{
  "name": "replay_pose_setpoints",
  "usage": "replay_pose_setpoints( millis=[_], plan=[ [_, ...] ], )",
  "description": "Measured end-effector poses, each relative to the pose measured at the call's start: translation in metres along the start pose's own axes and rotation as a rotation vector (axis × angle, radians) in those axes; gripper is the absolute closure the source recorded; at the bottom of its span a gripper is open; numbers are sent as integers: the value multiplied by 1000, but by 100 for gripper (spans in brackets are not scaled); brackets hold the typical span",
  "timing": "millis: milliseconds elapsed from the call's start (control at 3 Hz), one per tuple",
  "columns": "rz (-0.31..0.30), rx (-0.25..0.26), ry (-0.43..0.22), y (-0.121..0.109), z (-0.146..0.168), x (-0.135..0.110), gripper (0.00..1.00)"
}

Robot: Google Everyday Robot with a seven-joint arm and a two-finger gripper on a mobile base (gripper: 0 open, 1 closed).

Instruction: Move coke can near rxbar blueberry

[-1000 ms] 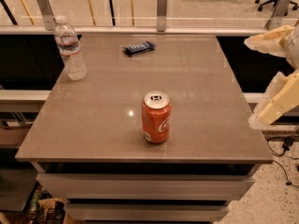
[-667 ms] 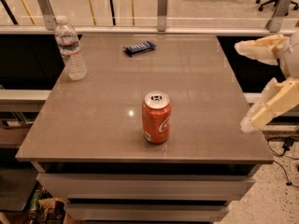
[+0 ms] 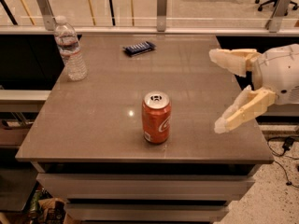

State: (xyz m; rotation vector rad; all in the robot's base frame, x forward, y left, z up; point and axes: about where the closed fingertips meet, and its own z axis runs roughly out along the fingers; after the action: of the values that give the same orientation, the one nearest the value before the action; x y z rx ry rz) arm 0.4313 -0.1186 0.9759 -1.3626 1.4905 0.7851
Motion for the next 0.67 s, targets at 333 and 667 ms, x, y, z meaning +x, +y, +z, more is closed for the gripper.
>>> replay_pose_setpoints(
  millis=[333, 667],
  plan=[
    [-1, 0, 1, 0, 0, 0, 0],
    [25, 4, 0, -4, 7, 9, 0]
  ],
)
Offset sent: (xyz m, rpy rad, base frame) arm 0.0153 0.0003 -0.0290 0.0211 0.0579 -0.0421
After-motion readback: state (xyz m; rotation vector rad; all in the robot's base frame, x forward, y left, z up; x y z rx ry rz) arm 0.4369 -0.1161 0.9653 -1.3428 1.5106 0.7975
